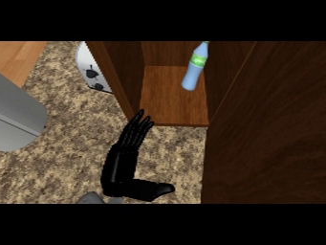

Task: Pick up the bottled water, place it into the cabinet and close the cabinet

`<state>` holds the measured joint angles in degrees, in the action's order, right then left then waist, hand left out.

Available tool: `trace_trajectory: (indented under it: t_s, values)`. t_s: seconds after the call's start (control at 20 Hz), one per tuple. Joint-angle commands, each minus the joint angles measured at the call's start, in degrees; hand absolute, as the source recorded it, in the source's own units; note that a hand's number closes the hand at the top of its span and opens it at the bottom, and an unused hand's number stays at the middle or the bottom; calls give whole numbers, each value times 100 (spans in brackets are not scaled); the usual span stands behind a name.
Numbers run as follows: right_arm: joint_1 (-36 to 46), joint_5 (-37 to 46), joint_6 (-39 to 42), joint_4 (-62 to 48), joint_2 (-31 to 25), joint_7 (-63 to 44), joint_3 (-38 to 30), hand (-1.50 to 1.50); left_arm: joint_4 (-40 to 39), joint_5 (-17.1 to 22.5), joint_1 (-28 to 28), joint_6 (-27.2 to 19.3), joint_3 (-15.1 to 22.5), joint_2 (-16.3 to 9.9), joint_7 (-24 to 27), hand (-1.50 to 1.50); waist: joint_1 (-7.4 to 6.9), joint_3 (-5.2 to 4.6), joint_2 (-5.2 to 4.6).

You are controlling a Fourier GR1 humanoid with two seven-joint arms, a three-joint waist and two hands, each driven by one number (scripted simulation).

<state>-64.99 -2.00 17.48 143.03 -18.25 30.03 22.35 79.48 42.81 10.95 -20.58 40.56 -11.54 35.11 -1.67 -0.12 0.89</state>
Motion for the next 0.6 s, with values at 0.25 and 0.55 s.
trace_trajectory:
  t_s: [0.25, 0.55]
  values:
    - [625, 1138, 731, 922, -1219, -318, 21, 150, 1314, 109, -1496, 785, -83, -1398, 473, -150, -139, -20, 18]
    - [1183, 1414, 854, 1098, -1572, -715, 438, 150, 1828, 175, -2364, 1204, -353, -2159, 993, -150, -145, -31, 23]
